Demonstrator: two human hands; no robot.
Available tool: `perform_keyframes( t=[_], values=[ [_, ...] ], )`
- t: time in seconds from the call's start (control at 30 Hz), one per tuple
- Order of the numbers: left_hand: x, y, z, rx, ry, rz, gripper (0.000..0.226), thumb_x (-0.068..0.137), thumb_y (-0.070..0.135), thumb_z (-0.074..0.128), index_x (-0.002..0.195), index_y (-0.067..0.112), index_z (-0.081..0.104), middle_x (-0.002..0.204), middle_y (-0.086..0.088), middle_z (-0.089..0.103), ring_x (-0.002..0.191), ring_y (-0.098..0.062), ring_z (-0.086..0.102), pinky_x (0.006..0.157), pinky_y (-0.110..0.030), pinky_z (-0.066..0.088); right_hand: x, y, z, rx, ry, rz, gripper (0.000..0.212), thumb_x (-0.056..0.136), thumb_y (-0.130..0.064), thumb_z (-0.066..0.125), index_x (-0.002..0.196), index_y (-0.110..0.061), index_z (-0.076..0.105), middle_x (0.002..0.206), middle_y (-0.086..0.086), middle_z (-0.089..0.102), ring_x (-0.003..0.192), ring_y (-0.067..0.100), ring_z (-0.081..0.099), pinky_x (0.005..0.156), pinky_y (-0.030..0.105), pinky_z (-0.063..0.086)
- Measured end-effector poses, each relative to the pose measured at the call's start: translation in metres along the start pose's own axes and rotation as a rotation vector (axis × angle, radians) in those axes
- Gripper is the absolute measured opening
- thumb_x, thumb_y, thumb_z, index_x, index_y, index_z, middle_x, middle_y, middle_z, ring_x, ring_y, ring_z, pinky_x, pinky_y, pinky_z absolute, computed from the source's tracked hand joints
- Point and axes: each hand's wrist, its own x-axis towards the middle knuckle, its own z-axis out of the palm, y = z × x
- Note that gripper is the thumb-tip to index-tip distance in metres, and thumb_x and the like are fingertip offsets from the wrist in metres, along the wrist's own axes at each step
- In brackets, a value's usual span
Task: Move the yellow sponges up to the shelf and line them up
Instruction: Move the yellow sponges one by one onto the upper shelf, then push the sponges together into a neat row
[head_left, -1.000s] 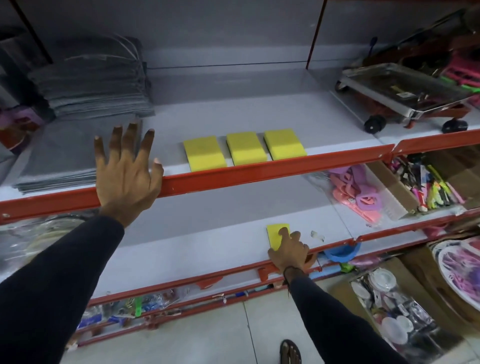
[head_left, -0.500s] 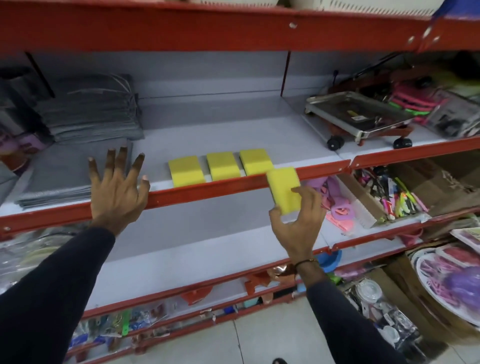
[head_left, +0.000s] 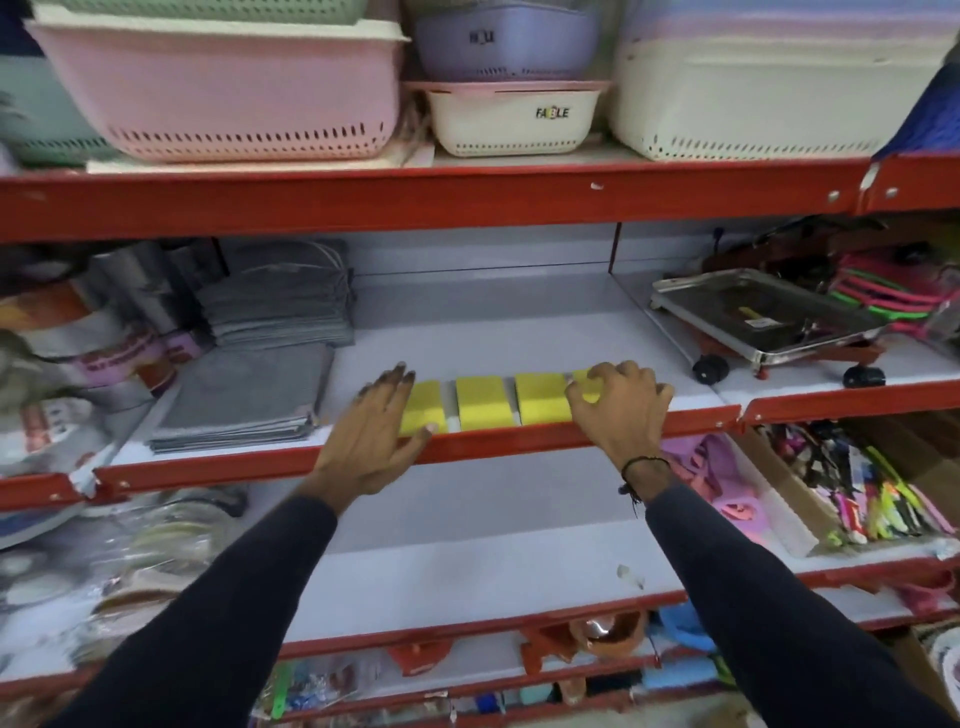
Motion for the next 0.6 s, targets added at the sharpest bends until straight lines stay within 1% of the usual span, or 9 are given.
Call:
perform_keyframes(
  t=[0.03, 0.1, 0.17, 0.27, 0.3, 0.33, 0.43, 0.53, 0.6],
  values=[
    [0.002, 0.004, 0.003, 0.032, -0.067, -0.021, 0.103, 0.092, 0.074, 0.025, 0.165, 0.001, 0.027, 0.174, -0.022, 0.023, 0.16, -0.035, 0.027, 0.132, -0.049, 0.02, 0.0, -0.011, -0.001, 0.045, 0.004, -0.077, 0.045, 0.088, -0.05, 0.057, 0.119, -0.022, 0.074, 0.12, 0.008, 0.072, 0.116, 0.033, 0.062, 0.097, 0.046, 0.041],
    [0.001, 0.009, 0.012, 0.121, -0.179, -0.057, 0.107, 0.094, 0.079, 0.035, 0.167, 0.003, 0.018, 0.177, -0.02, 0.012, 0.164, -0.032, 0.017, 0.134, -0.046, 0.011, -0.003, -0.041, -0.003, 0.09, -0.073, -0.29, 0.051, 0.089, -0.045, 0.059, 0.133, -0.021, 0.067, 0.137, 0.008, 0.067, 0.13, 0.03, 0.059, 0.107, 0.046, 0.042],
    [-0.006, 0.01, 0.021, 0.176, -0.195, -0.031, 0.108, 0.094, 0.079, 0.041, 0.168, 0.005, 0.015, 0.178, -0.017, 0.009, 0.165, -0.029, 0.01, 0.135, -0.043, 0.003, -0.012, -0.071, 0.002, 0.071, -0.219, -0.473, 0.058, 0.094, -0.045, 0.054, 0.146, -0.018, 0.056, 0.155, 0.009, 0.054, 0.144, 0.028, 0.049, 0.118, 0.047, 0.037],
    [-0.018, 0.007, 0.024, 0.227, -0.161, 0.001, 0.113, 0.086, 0.085, 0.022, 0.169, 0.007, 0.013, 0.178, -0.013, 0.015, 0.165, -0.026, 0.011, 0.134, -0.043, -0.004, -0.029, -0.097, 0.017, -0.023, -0.403, -0.624, 0.064, 0.1, -0.043, 0.043, 0.155, -0.011, 0.041, 0.167, 0.012, 0.037, 0.156, 0.028, 0.032, 0.128, 0.049, 0.024],
    [-0.019, 0.005, 0.024, 0.252, -0.164, 0.01, 0.114, 0.085, 0.084, 0.017, 0.169, 0.008, 0.012, 0.178, -0.012, 0.015, 0.165, -0.025, 0.01, 0.134, -0.043, -0.006, -0.033, -0.098, 0.022, -0.051, -0.443, -0.638, 0.065, 0.101, -0.042, 0.042, 0.157, -0.009, 0.037, 0.168, 0.013, 0.034, 0.157, 0.028, 0.029, 0.129, 0.048, 0.021],
    [-0.02, 0.005, 0.024, 0.273, -0.167, 0.019, 0.112, 0.086, 0.083, 0.018, 0.169, 0.008, 0.011, 0.178, -0.012, 0.013, 0.166, -0.025, 0.009, 0.134, -0.043, -0.007, -0.036, -0.096, 0.026, -0.075, -0.476, -0.638, 0.067, 0.101, -0.042, 0.042, 0.159, -0.007, 0.033, 0.17, 0.014, 0.03, 0.159, 0.027, 0.025, 0.131, 0.047, 0.018],
    [-0.019, 0.008, 0.024, 0.298, -0.168, 0.028, 0.103, 0.096, 0.074, 0.034, 0.169, 0.007, 0.01, 0.178, -0.013, 0.01, 0.166, -0.025, 0.006, 0.133, -0.043, -0.009, -0.041, -0.088, 0.031, -0.088, -0.505, -0.631, 0.074, 0.101, -0.04, 0.044, 0.162, -0.005, 0.022, 0.172, 0.014, 0.022, 0.161, 0.026, 0.018, 0.133, 0.045, 0.015],
    [-0.018, 0.012, 0.026, 0.303, -0.183, 0.024, 0.098, 0.099, 0.066, 0.041, 0.169, 0.004, 0.01, 0.178, -0.015, 0.008, 0.166, -0.026, 0.006, 0.134, -0.041, -0.005, -0.045, -0.086, 0.03, -0.063, -0.508, -0.623, 0.074, 0.101, -0.037, 0.045, 0.162, -0.003, 0.022, 0.172, 0.015, 0.022, 0.161, 0.027, 0.019, 0.132, 0.043, 0.019],
    [-0.016, 0.014, 0.027, 0.298, -0.179, 0.013, 0.096, 0.1, 0.061, 0.045, 0.168, 0.003, 0.011, 0.177, -0.017, 0.011, 0.165, -0.027, 0.009, 0.133, -0.039, -0.004, -0.048, -0.087, 0.029, -0.063, -0.492, -0.619, 0.072, 0.1, -0.036, 0.045, 0.161, -0.002, 0.024, 0.171, 0.016, 0.025, 0.161, 0.027, 0.022, 0.131, 0.042, 0.021]
  ],
)
